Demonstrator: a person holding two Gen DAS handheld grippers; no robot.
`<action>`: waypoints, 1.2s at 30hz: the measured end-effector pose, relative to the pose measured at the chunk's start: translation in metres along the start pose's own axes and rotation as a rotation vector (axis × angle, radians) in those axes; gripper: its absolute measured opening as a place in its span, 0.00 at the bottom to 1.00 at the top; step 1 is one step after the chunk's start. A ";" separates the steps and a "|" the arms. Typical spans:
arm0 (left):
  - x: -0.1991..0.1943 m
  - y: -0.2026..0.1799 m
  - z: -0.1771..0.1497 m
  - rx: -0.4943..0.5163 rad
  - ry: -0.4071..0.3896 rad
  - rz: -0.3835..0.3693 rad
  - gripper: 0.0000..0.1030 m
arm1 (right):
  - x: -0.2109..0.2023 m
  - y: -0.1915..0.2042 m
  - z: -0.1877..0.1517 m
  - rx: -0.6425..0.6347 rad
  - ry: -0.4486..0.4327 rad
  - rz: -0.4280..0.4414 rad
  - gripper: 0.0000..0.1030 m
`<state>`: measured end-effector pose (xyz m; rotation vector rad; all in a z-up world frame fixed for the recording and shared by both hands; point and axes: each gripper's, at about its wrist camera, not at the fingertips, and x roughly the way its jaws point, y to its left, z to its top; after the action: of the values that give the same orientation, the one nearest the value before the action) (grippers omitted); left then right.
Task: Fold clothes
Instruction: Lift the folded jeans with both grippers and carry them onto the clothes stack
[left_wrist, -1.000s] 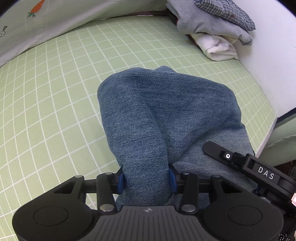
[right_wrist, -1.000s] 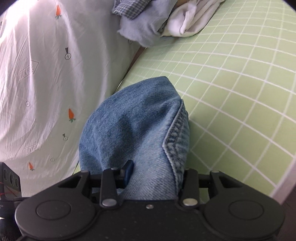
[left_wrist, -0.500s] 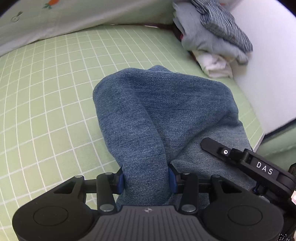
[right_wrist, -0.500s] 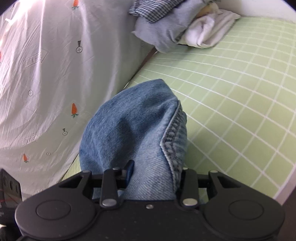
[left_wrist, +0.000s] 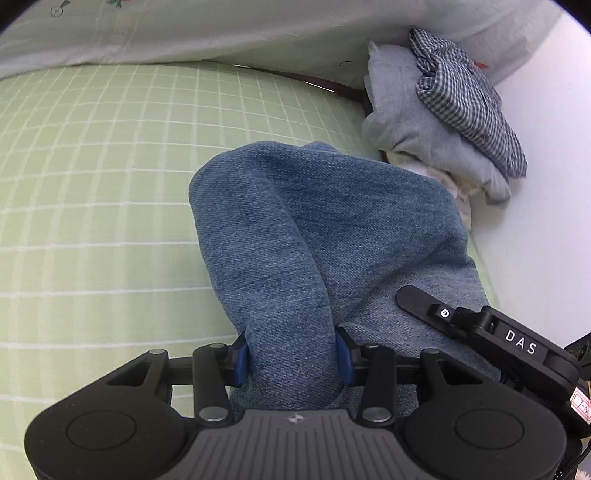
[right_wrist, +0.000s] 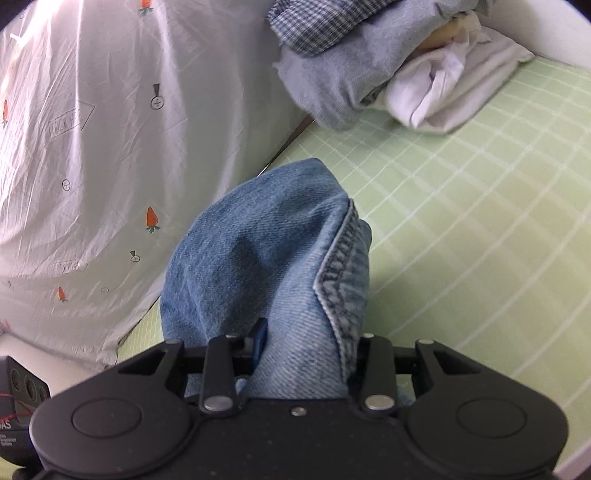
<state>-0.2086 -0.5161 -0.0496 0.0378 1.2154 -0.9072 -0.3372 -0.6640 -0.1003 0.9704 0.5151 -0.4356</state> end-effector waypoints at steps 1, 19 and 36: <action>0.004 -0.013 0.000 -0.010 -0.006 -0.001 0.44 | -0.004 -0.007 0.012 -0.013 0.005 0.000 0.35; 0.034 -0.222 0.122 0.045 -0.235 -0.230 0.44 | -0.109 -0.056 0.234 -0.082 -0.322 0.119 0.35; 0.153 -0.261 0.333 0.075 -0.370 -0.038 0.58 | 0.062 -0.058 0.424 -0.304 -0.432 -0.242 0.73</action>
<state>-0.0995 -0.9363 0.0676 -0.0903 0.8413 -0.9442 -0.2295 -1.0651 0.0216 0.5004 0.2927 -0.7412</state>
